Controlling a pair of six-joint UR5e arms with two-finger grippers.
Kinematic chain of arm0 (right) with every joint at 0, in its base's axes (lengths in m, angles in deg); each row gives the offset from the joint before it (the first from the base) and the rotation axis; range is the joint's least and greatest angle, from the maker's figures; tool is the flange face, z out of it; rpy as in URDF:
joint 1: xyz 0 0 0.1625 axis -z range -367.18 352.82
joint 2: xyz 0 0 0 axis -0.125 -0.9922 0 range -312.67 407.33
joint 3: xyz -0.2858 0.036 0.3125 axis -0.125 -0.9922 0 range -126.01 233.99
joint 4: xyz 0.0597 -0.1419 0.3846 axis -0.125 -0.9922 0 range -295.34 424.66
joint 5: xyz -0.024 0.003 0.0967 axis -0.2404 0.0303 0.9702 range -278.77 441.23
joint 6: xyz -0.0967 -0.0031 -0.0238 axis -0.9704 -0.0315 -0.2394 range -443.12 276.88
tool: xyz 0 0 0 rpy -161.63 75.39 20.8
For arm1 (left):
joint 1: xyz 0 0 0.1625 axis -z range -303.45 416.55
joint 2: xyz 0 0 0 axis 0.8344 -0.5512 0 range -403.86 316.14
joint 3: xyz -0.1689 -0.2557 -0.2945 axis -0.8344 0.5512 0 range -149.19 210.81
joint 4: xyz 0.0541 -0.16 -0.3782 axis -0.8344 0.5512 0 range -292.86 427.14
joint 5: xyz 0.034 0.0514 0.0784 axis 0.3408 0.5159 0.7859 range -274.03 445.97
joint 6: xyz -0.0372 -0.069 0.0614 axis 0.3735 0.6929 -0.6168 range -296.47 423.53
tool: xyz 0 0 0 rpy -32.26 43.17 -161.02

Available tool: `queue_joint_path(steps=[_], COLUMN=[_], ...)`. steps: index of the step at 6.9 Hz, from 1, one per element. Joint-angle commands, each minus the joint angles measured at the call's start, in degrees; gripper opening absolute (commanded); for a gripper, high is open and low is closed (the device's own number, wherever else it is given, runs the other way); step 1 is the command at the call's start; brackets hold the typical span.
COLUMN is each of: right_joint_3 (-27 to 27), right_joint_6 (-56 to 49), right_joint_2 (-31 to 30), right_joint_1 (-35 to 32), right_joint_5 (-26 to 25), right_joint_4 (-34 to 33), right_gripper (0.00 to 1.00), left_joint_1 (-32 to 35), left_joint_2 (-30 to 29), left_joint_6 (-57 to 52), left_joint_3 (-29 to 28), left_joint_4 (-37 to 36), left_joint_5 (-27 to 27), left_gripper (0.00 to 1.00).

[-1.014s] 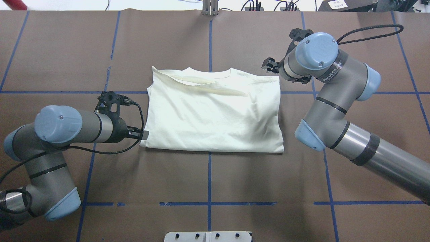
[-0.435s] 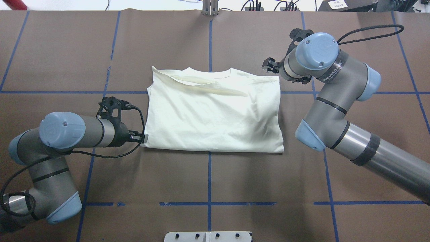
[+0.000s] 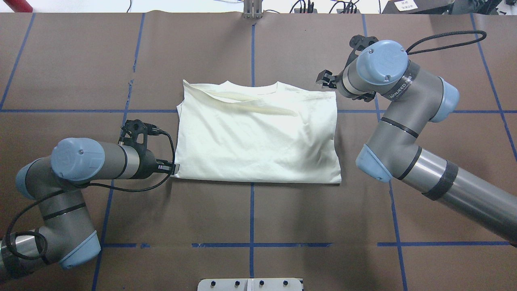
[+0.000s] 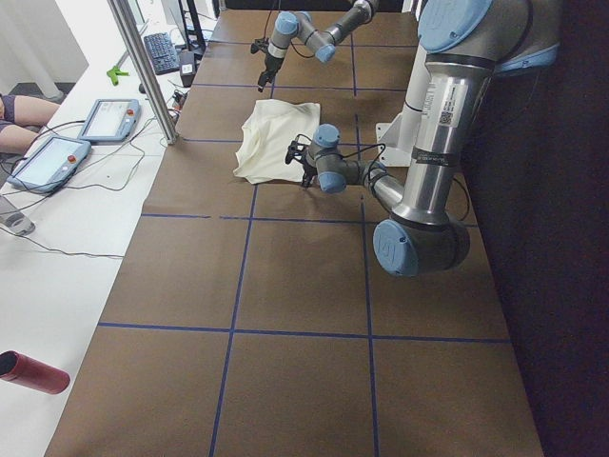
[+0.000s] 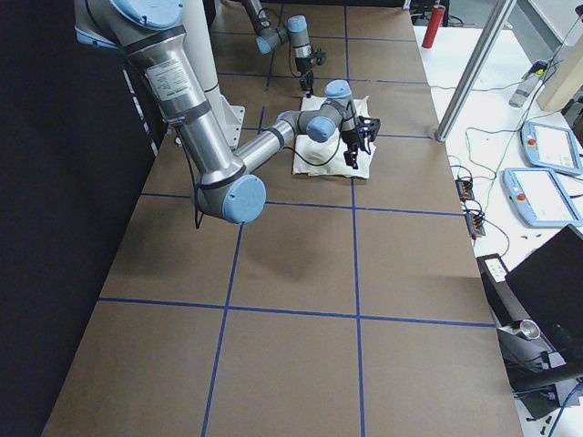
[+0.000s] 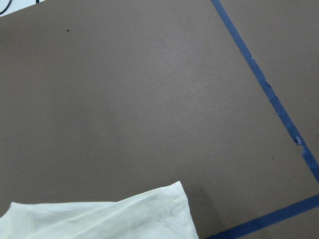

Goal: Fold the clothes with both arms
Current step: 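Lower the left gripper to the folded shirt's side edge nearest it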

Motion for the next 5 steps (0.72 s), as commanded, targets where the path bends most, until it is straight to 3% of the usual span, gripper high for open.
queue_joint_path(steps=[1,4,5], right_joint_3=[-0.01,-0.10,-0.10], right_joint_6=[0.09,-0.08,-0.08], right_joint_2=[-0.04,-0.13,-0.13], right_joint_1=[0.00,0.00,0.00], right_joint_5=[0.00,0.00,0.00], right_joint_4=[0.01,0.01,0.01], right_gripper=[1.00,1.00,1.00], left_joint_1=[-0.59,-2.26,-2.35], left_joint_2=[-0.08,0.00,0.00], left_joint_6=[0.68,1.65,3.04], left_joint_3=[0.11,0.64,0.82], left_joint_4=[0.22,0.22,0.22], left_joint_5=[-0.22,-0.22,-0.13], left_gripper=[0.42,0.41,0.22])
